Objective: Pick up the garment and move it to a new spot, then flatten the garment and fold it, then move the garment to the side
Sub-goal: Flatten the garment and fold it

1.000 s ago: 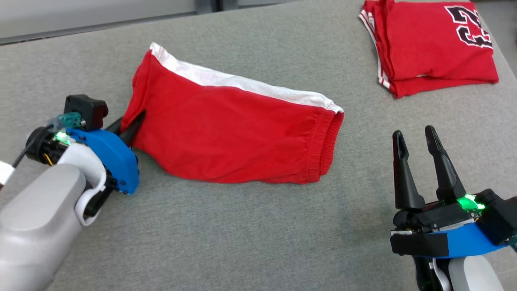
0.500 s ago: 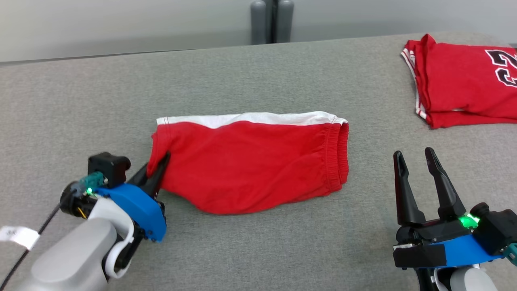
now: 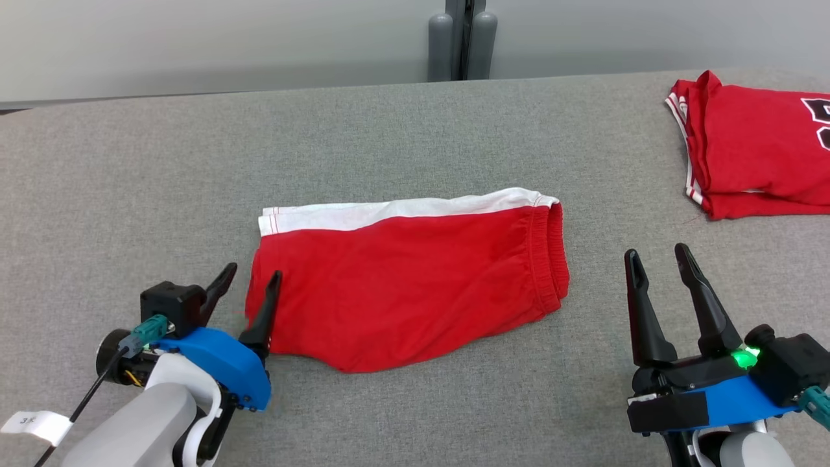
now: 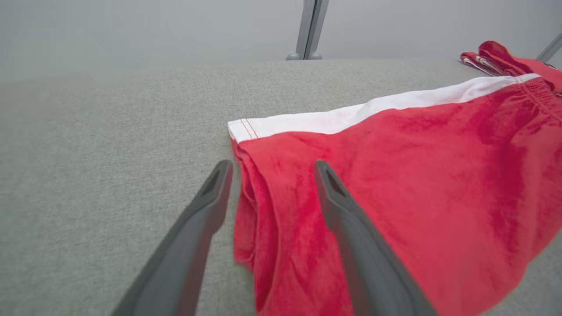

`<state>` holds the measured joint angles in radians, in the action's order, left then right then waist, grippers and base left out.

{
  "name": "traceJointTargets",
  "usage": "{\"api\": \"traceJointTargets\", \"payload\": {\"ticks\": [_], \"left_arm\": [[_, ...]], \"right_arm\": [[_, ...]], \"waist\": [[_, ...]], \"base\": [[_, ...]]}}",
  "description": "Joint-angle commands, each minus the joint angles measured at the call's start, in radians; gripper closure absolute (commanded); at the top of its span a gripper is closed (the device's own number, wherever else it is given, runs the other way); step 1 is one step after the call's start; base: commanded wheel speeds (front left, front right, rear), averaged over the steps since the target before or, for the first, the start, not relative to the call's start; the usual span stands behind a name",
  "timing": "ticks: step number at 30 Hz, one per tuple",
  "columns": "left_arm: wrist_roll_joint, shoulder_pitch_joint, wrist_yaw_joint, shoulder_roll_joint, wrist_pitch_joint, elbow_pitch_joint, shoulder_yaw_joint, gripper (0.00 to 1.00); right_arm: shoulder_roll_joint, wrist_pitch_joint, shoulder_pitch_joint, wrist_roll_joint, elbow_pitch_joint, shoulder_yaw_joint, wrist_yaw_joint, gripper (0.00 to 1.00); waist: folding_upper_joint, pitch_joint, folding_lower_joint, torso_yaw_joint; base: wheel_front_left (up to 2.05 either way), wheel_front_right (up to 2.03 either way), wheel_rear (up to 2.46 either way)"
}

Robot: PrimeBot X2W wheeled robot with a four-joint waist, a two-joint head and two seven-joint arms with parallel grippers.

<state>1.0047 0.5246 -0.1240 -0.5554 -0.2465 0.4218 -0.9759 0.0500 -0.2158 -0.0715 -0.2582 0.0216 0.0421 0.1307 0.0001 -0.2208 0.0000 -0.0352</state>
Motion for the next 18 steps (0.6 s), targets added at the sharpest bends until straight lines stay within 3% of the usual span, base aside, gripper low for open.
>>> {"api": "traceJointTargets", "payload": {"ticks": [1,4,12,16,17,18], "left_arm": [[-0.013,-0.01,-0.008,0.008,-0.008,0.007,0.013,0.0],[-0.052,-0.026,-0.033,0.023,-0.019,0.0,0.06,0.0],[-0.288,-0.155,-0.075,0.09,-0.019,-0.145,0.336,0.0],[-0.404,-0.241,-0.062,0.137,-0.019,-0.213,0.463,0.0],[-0.48,-0.294,-0.048,0.169,-0.019,-0.256,0.547,0.0],[-0.505,-0.313,-0.043,0.178,-0.019,-0.267,0.571,0.0]], "right_arm": [[0.001,0.001,0.009,0.007,-0.003,0.0,0.0,0.0],[0.001,-0.002,0.003,0.013,-0.01,-0.003,0.0,0.0],[0.001,-0.001,0.004,0.027,-0.025,-0.024,0.0,0.0],[0.001,0.003,0.016,0.033,-0.033,-0.036,0.0,0.0],[0.001,0.007,0.027,0.034,-0.039,-0.046,0.0,0.0],[0.001,0.008,0.03,0.035,-0.04,-0.05,0.0,0.0]], "waist": [[-0.0001,0.005,0.0,-0.001],[-0.0001,0.023,0.0,0.004],[-0.0001,0.077,0.0,0.039],[-0.0001,0.108,0.0,0.057],[-0.0001,0.13,0.0,0.07],[-0.0001,0.138,0.0,0.073]], "base": [[0.0,0.0,0.0],[0.0,0.0,0.0],[0.0,0.0,0.0],[0.0,0.0,0.0],[0.0,0.0,0.0],[0.0,0.0,0.0]]}}
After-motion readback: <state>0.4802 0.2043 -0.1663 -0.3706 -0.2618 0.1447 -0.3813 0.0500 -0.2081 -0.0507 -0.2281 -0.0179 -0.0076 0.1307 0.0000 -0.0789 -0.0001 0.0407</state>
